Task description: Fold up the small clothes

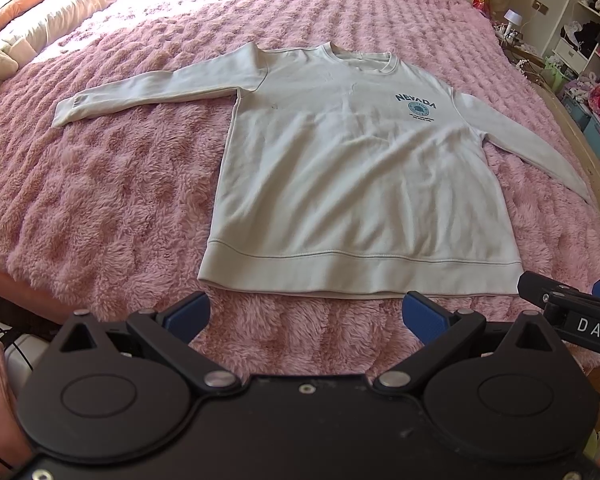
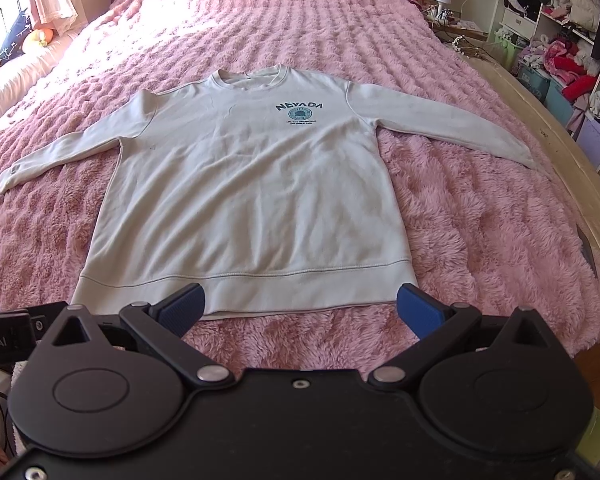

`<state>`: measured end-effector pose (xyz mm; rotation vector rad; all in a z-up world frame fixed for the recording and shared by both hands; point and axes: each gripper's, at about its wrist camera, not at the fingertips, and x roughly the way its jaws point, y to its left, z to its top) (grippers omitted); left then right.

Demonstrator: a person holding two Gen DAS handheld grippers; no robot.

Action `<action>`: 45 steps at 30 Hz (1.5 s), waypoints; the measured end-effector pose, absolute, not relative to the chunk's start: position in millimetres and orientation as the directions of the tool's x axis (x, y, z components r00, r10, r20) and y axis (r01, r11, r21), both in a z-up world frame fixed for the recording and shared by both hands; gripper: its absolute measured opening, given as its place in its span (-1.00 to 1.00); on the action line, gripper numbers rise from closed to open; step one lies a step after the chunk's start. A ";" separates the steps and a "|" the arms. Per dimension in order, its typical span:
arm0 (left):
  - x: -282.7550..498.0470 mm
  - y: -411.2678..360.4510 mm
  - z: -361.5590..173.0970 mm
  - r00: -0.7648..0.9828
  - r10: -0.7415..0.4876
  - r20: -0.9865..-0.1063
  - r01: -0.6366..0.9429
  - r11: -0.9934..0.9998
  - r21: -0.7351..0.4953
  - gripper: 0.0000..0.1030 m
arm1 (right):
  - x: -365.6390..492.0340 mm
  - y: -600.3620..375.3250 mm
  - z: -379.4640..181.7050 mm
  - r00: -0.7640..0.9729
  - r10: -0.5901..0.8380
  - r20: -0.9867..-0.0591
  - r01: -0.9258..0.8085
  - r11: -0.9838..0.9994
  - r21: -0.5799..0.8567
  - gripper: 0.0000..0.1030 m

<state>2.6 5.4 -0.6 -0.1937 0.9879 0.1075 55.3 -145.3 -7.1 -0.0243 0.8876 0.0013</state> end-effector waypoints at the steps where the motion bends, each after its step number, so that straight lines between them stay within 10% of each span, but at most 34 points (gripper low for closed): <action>1: 2.4 5.5 -0.6 0.547 0.005 -0.837 -0.179 0.978 -0.111 1.00 | 55.4 -145.6 -7.5 0.631 -0.009 -0.775 -0.012 1.000 -0.021 1.00; 31: 20.6 19.8 -10.5 0.564 -0.030 -0.825 -0.182 0.970 -0.160 1.00 | 69.8 -148.2 -12.5 0.657 -0.050 -0.752 0.023 0.999 -0.046 1.00; 45: 135.4 208.3 -53.0 0.711 0.163 -0.684 -0.460 0.844 -0.276 1.00 | 179.9 -165.2 -32.2 0.735 -0.021 -0.678 0.089 0.994 0.067 0.99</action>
